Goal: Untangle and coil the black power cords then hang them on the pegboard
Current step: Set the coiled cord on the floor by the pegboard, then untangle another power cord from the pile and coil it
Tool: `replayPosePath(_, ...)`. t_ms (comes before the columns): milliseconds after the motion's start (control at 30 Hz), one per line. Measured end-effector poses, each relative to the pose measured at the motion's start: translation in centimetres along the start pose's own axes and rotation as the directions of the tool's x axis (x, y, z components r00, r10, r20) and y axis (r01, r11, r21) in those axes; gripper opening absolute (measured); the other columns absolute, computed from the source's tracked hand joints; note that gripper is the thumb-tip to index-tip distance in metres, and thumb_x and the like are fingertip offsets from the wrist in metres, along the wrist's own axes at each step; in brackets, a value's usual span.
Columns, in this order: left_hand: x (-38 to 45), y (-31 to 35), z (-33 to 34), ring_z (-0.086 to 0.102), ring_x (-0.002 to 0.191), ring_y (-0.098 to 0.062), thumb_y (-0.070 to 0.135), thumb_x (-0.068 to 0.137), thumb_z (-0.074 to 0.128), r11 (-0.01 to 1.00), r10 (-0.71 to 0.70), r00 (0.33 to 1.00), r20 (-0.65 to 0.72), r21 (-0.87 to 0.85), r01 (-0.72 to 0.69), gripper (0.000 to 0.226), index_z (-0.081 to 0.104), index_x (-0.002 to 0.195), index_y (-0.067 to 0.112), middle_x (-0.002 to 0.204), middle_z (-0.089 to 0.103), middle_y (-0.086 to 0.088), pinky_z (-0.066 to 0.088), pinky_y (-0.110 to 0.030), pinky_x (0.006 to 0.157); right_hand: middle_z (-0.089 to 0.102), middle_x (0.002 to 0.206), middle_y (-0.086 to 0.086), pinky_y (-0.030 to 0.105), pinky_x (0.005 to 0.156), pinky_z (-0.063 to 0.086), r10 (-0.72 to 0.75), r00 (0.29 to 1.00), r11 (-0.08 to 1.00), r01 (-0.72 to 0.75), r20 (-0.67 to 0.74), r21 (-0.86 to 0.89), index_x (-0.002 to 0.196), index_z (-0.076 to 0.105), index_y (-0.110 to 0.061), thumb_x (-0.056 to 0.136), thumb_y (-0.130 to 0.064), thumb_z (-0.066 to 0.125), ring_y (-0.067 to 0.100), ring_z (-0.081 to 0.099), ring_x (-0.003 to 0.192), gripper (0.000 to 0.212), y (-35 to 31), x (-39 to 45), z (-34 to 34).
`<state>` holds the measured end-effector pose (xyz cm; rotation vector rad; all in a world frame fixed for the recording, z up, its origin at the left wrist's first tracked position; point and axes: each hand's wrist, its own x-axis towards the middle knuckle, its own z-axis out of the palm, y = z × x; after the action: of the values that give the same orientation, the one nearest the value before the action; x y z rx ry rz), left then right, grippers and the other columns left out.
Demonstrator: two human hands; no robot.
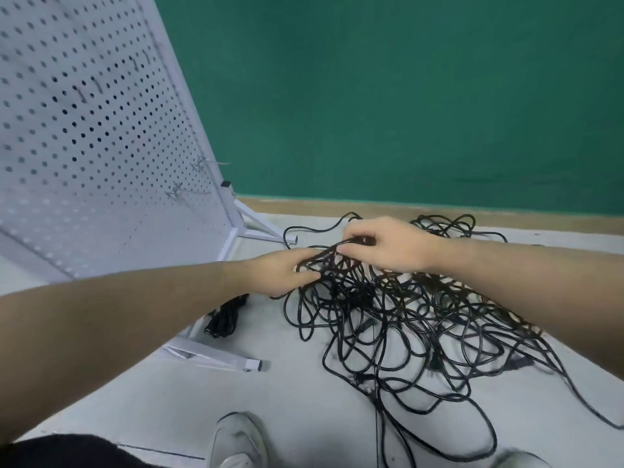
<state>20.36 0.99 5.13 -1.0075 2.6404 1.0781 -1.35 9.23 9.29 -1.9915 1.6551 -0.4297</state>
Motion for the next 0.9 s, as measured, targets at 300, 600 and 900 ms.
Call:
replayPosePath(300,-2.1,10.9,0.4,0.053,0.124,-0.002,0.029,0.103,0.06,0.988,0.156,0.984,-0.081,0.01,-0.156,0.049,0.044,0.149,0.024,0.137,0.057,0.013,0.034,-0.006,0.103,0.044,0.061,-0.001,0.027,0.069,0.058,0.111,0.961,0.889,0.018,-0.255,0.458,0.071,0.047,-0.008,0.099,-0.009,0.058,0.013,0.05,0.062,0.03,-4.1,-10.0,-5.8)
replayPosePath(600,-3.2,19.4,0.5,0.069,0.084,-0.025,0.025,0.11,0.039,0.985,0.064,0.922,-0.383,-0.123,-0.119,0.022,0.052,0.093,0.019,0.079,0.074,0.001,0.051,-0.031,0.082,0.057,0.129,0.002,0.046,0.092,0.059,0.479,0.856,0.603,-0.16,-0.195,0.781,0.131,0.046,-0.027,0.104,-0.027,0.039,0.021,0.067,0.101,0.028,-3.9,-14.7,-8.3)
replayPosePath(900,-1.7,25.9,-1.2,0.071,0.063,-0.023,0.021,0.111,0.035,0.526,-0.17,0.858,-0.484,-0.781,-0.336,0.018,0.043,0.097,0.014,0.069,0.06,-0.004,0.062,-0.037,0.074,0.061,0.119,-0.008,0.024,0.088,0.041,0.256,0.961,0.962,-0.243,-0.107,0.124,0.133,0.054,-0.022,0.1,-0.052,0.051,0.012,0.057,0.107,0.044,-2.0,-16.2,-7.3)
